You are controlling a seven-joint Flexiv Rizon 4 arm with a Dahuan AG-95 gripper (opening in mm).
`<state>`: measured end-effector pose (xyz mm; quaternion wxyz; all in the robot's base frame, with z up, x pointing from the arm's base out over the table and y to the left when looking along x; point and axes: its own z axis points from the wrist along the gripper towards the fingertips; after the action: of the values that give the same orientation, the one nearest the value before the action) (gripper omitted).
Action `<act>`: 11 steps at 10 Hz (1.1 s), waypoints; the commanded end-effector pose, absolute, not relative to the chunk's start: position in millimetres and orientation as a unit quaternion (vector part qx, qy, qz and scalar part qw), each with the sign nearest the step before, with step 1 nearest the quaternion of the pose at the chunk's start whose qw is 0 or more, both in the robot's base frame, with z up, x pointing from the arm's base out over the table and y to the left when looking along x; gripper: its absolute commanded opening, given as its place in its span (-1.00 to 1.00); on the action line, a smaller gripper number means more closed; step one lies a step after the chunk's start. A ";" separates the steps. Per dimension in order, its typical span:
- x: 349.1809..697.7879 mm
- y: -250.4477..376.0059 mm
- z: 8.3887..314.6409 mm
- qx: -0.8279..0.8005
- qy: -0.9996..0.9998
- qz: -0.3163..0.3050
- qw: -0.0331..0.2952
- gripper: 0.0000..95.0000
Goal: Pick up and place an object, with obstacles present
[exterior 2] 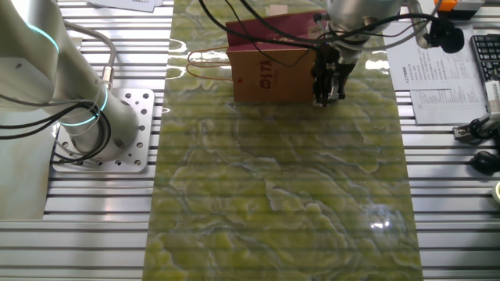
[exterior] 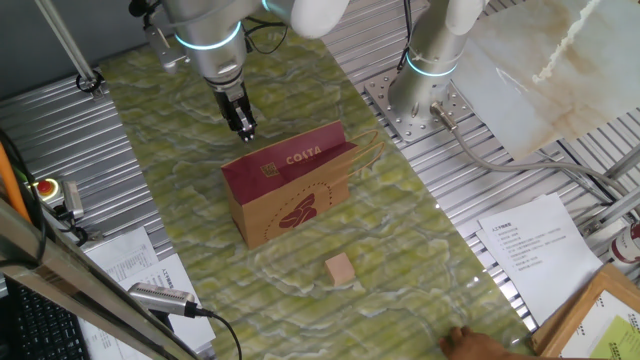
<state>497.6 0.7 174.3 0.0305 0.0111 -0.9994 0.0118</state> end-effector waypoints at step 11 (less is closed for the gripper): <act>513.5 15.4 206.2 0.007 -0.999 0.011 0.035 -1.00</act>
<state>517.0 16.6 207.4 0.0362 0.0063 -0.9993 0.0107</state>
